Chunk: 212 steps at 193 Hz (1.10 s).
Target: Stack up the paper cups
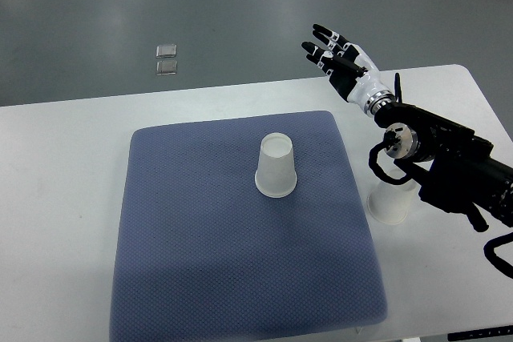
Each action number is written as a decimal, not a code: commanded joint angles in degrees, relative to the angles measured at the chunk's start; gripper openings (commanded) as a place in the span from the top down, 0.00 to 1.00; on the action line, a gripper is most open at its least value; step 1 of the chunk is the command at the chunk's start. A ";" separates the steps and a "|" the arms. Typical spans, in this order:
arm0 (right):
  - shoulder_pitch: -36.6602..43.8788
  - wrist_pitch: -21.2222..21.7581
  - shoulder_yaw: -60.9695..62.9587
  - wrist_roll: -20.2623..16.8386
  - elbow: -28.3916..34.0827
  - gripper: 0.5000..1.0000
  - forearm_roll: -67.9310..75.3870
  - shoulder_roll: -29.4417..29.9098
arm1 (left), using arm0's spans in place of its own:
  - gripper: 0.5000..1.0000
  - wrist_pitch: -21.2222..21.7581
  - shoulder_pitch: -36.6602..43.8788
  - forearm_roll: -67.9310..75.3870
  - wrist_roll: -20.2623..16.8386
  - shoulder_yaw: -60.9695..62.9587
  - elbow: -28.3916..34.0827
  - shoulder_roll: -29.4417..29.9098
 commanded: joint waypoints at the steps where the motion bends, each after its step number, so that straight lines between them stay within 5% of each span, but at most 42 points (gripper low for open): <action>1: -0.01 0.00 0.00 0.00 0.00 0.16 0.00 -0.02 | 0.00 0.00 0.00 0.00 -0.02 -0.24 -0.01 0.00; 212: 0.17 -1.23 -0.18 -0.09 -0.26 0.16 -0.09 -0.11 | 0.00 0.09 0.00 0.00 -0.02 0.03 0.43 0.00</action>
